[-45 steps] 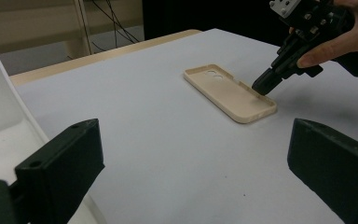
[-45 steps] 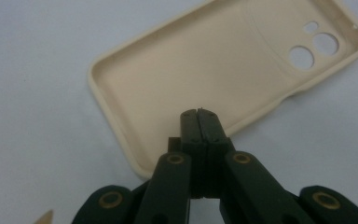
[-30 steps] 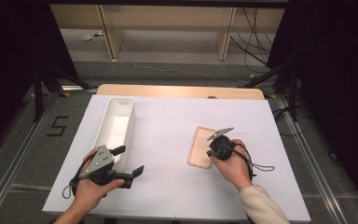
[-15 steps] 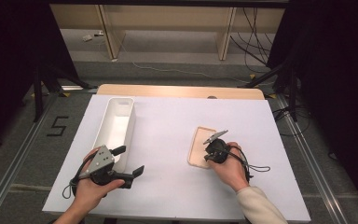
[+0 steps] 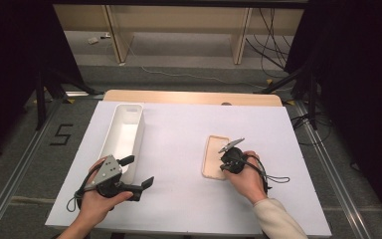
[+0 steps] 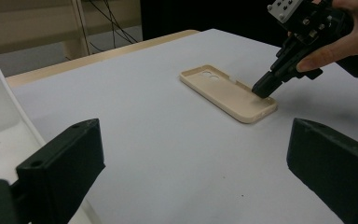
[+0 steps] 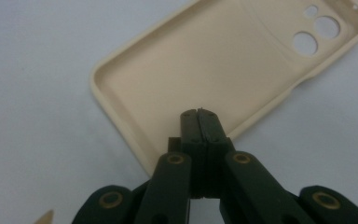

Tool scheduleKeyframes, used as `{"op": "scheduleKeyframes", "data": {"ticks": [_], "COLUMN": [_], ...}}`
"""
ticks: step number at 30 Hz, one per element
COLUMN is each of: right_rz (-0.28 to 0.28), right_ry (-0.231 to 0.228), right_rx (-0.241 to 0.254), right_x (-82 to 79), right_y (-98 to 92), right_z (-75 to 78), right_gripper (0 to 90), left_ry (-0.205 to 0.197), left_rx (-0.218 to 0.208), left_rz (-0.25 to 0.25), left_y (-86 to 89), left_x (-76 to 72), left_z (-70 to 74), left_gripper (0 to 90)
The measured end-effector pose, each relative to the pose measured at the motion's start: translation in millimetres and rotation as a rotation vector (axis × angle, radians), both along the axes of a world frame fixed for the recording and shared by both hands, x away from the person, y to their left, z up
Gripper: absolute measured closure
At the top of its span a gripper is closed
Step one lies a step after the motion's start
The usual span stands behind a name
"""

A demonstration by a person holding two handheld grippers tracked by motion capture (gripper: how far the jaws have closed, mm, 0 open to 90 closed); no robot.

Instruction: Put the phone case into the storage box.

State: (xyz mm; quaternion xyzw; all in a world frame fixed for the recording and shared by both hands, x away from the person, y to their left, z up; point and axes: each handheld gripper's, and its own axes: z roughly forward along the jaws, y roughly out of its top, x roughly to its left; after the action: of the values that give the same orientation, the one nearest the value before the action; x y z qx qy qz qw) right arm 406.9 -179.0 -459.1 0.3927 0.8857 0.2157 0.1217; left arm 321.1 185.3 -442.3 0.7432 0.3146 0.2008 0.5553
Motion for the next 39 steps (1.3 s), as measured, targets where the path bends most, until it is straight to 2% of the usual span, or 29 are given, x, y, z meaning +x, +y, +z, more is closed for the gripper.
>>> {"op": "scheduleKeyframes", "data": {"ticks": [4, 6, 9, 11, 12, 13, 14, 22, 25, 27, 29, 31, 32, 35, 36, 37, 38, 39], "right_rz": [-0.017, -0.005, -0.024, -0.013, -0.027, -0.018, -0.03, -0.024, -0.035, -0.017, -0.028, -0.007, 0.005, 0.02, 0.02, 0.033, 0.041, 0.053], "right_ry": [0.018, 0.002, 0.015, 0.003, 0.019, 0.006, 0.017, 0.003, 0.014, -0.007, -0.005, -0.031, -0.051, -0.079, -0.079, -0.085, -0.117, -0.106], "right_rx": [-0.001, -0.004, -0.008, -0.009, -0.011, -0.012, -0.008, -0.009, -0.008, -0.007, 0.021, 0.042, 0.051, 0.092, 0.092, 0.118, 0.125, 0.125], "right_x": [-0.6, 0.7, 0.0, 1.5, 0.3, 1.3, 0.5, 2.1, 1.1, 2.0, -0.2, -1.5, -2.5, -7.0, -7.0, -10.8, -12.0, -13.9], "right_y": [-0.1, -1.3, -2.0, -3.7, -3.5, -4.3, -3.9, -6.1, -6.7, -8.0, -7.8, -9.9, -11.1, -15.0, -15.0, -17.8, -18.9, -20.6], "right_z": [0.6, 0.2, 1.0, 0.5, 1.4, 0.8, 1.2, 0.8, 1.5, 1.1, 3.1, 5.6, 6.7, 10.4, 10.4, 13.7, 13.4, 16.8], "right_gripper": [90.0, 90.0, 90.0, 90.0, 90.0, 90.0, 90.0, 90.0, 90.0, 90.0, 90.0, 90.0, 85.4, 79.2, 79.2, 73.6, 71.4, 68.9], "left_ry": [0.0, -0.001, 0.0, 0.0, 0.0, 0.0, 0.0, 0.0, 0.002, 0.004, 0.006, 0.005, 0.005, 0.005, 0.005, 0.006, 0.006, 0.006], "left_rx": [-0.001, 0.0, 0.0, -0.001, -0.001, -0.001, 0.0, -0.004, -0.008, -0.005, -0.006, -0.004, -0.006, 0.0, 0.0, -0.001, -0.001, -0.001], "left_rz": [0.0, -0.001, -0.001, -0.001, -0.002, -0.002, -0.002, -0.005, -0.003, 0.002, 0.001, -0.005, -0.01, -0.002, -0.002, 0.0, 0.0, 0.001], "left_y": [-0.1, 0.0, -0.1, -0.1, -0.1, -0.1, -0.1, -0.3, -0.7, -1.0, -1.6, -2.5, -2.6, -2.6, -2.6, -2.8, -2.8, -2.9], "left_x": [-0.1, -0.1, -0.1, -0.3, -0.2, -0.2, -0.1, 0.3, 0.4, 0.3, 1.0, 2.3, 2.9, 3.0, 3.0, 3.2, 3.2, 3.1], "left_z": [0.0, 0.1, 0.0, 0.1, 0.2, 0.1, 0.1, -0.1, -0.2, 0.1, 0.2, 0.0, -0.2, 0.6, 0.6, 0.6, 0.6, 0.6], "left_gripper": [3.2, 3.3, 3.3, 3.3, 3.3, 3.3, 3.3, 3.3, 3.3, 3.4, 3.4, 3.3, 3.3, 3.2, 3.2, 3.1, 3.0, 3.0]}}
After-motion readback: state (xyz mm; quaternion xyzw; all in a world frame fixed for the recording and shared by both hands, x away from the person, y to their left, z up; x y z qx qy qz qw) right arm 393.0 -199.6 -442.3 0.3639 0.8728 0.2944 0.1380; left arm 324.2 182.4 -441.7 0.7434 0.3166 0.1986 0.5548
